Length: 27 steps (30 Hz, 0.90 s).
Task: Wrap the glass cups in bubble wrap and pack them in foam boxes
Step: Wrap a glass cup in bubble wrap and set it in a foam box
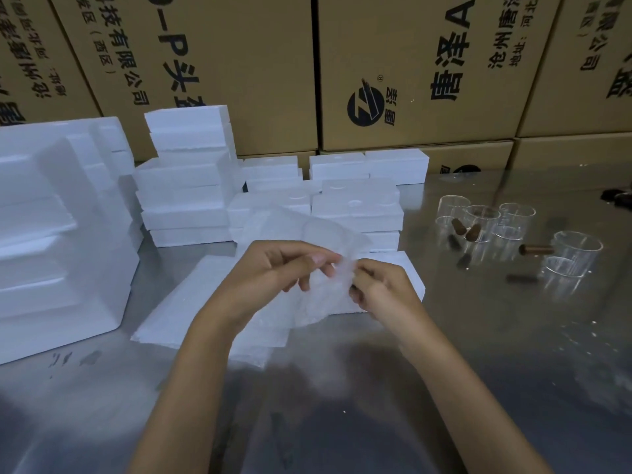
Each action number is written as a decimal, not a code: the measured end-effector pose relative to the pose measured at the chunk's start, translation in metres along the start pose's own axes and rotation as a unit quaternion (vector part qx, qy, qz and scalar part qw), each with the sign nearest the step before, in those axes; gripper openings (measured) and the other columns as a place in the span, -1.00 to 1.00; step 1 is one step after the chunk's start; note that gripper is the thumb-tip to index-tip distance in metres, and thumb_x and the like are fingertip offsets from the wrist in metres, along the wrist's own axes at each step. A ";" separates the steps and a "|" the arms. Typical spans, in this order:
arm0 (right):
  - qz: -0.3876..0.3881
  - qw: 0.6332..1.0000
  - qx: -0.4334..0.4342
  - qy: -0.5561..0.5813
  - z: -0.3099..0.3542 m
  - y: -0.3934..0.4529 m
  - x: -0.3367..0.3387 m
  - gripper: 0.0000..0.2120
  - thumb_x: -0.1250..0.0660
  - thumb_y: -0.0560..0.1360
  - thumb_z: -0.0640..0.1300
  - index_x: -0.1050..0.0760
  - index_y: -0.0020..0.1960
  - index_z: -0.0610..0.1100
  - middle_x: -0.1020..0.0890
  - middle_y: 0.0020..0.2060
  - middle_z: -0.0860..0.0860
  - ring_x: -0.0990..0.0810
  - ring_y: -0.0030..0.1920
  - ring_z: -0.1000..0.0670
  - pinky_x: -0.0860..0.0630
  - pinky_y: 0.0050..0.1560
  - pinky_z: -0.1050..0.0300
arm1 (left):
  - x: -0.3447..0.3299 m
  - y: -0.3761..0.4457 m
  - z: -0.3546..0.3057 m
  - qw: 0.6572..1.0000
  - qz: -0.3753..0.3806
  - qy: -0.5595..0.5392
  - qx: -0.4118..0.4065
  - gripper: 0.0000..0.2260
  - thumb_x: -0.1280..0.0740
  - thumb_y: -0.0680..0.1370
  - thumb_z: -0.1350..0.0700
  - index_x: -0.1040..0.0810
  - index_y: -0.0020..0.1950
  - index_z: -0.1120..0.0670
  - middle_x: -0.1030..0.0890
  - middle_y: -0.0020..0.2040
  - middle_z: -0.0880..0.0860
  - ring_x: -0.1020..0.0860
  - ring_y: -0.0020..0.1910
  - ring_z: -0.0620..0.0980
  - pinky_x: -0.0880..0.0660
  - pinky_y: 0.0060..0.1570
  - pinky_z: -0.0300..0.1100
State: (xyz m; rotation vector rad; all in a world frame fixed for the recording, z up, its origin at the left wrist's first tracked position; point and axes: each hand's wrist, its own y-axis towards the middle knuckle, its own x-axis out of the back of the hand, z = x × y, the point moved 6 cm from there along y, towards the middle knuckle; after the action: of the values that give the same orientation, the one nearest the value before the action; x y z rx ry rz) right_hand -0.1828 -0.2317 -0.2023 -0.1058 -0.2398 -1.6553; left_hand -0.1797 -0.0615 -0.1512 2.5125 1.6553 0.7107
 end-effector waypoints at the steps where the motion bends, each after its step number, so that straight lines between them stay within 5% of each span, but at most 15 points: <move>1: 0.014 0.998 -0.033 0.057 -0.001 0.000 0.001 -0.74 -0.30 0.58 -0.09 -0.60 -0.20 -0.21 -0.46 -0.47 0.09 -0.34 -0.51 0.12 -0.27 -0.45 0.32 | -0.003 0.000 -0.003 1.000 0.009 -0.012 -0.002 -0.82 -0.34 0.60 0.02 -0.70 0.13 -0.11 -0.73 -0.04 0.03 -0.55 -0.27 -0.06 -0.45 -0.30 -0.32; 2: 0.031 0.993 -0.058 0.094 -0.002 -0.001 0.002 -0.73 -0.32 0.55 -0.05 -0.62 -0.23 -0.19 -0.46 -0.43 0.05 -0.30 -0.52 0.10 -0.23 -0.49 0.31 | 0.000 0.000 -0.006 0.999 -0.020 -0.034 -0.009 -0.81 -0.35 0.59 0.02 -0.68 0.16 -0.11 -0.73 -0.08 0.05 -0.56 -0.29 -0.04 -0.44 -0.34 -0.30; 4: 0.075 0.986 -0.080 0.127 -0.003 -0.003 0.002 -0.64 -0.36 0.47 0.09 -0.62 -0.14 -0.24 -0.45 -0.38 0.01 -0.24 -0.49 0.06 -0.14 -0.50 0.23 | 0.026 -0.001 -0.007 0.978 -0.197 -0.045 -0.043 -0.80 -0.35 0.58 0.07 -0.65 0.17 -0.10 -0.73 -0.12 0.01 -0.58 -0.28 -0.06 -0.45 -0.34 -0.31; 6: 0.125 0.974 -0.087 0.168 -0.004 -0.003 -0.001 -0.60 -0.32 0.54 0.09 -0.63 0.01 -0.26 -0.44 -0.38 0.03 -0.21 -0.48 0.06 -0.11 -0.51 0.21 | 0.058 -0.011 -0.002 0.923 -0.381 0.027 -0.052 -0.76 -0.36 0.58 0.07 -0.55 0.24 -0.11 -0.68 0.00 -0.11 -0.58 -0.06 -0.15 -0.48 -0.17 -0.29; 8: 0.171 0.959 -0.089 0.208 -0.003 -0.005 -0.004 -0.66 -0.24 0.61 0.04 -0.65 0.08 -0.19 -0.41 -0.38 0.05 -0.19 -0.46 0.07 -0.14 -0.53 0.24 | 0.075 -0.017 0.014 0.897 -0.433 0.081 0.022 -0.56 -0.40 0.55 -0.09 -0.36 0.40 -0.17 -0.53 0.18 -0.18 -0.46 0.18 -0.16 -0.41 -0.01 -0.32; 11: 0.219 0.944 -0.086 0.233 -0.001 -0.008 -0.009 -0.65 -0.22 0.62 0.02 -0.64 0.12 -0.20 -0.42 -0.37 0.05 -0.21 -0.46 0.07 -0.17 -0.53 0.26 | 0.074 -0.013 0.048 0.926 -0.336 -0.048 0.165 -0.28 -0.42 0.42 -0.31 -0.27 0.51 -0.19 -0.51 0.18 -0.25 -0.49 0.20 -0.15 -0.36 0.15 -0.19; 15: 0.244 0.941 -0.075 0.223 0.004 -0.015 -0.015 -0.68 -0.19 0.64 -0.02 -0.68 0.04 -0.15 -0.50 -0.38 0.06 -0.26 -0.48 0.10 -0.18 -0.54 0.28 | 0.044 -0.001 0.060 0.952 -0.135 -0.218 0.169 -0.33 -0.52 0.39 -0.20 -0.41 0.46 -0.12 -0.63 0.26 -0.06 -0.62 0.21 0.00 -0.49 0.26 0.02; 21: 0.191 0.949 -0.066 0.241 0.007 -0.016 -0.016 -0.80 -0.20 0.59 -0.16 -0.55 0.08 -0.22 -0.52 -0.35 -0.02 -0.28 -0.55 0.12 -0.18 -0.57 0.29 | 0.017 0.004 0.050 0.939 -0.057 -0.315 0.126 -0.54 -0.46 0.52 0.02 -0.52 0.39 0.08 -0.59 0.32 0.12 -0.58 0.28 0.13 -0.54 0.22 -0.01; 27: 0.183 0.953 -0.038 0.237 0.009 -0.019 -0.023 -0.62 -0.16 0.51 -0.14 -0.60 -0.36 0.12 -0.44 -0.52 0.16 -0.28 -0.56 0.16 -0.16 -0.55 0.30 | -0.013 0.011 0.042 0.934 -0.035 -0.332 0.126 -0.52 -0.44 0.50 0.08 -0.48 0.40 0.12 -0.61 0.28 0.15 -0.58 0.27 0.15 -0.57 0.18 0.02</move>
State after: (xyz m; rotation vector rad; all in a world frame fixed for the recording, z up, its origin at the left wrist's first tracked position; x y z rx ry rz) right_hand -0.2001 -0.2061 -0.2006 0.1807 0.2002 -1.2730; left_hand -0.1577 -0.0685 -0.1902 2.4135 1.6151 -0.3633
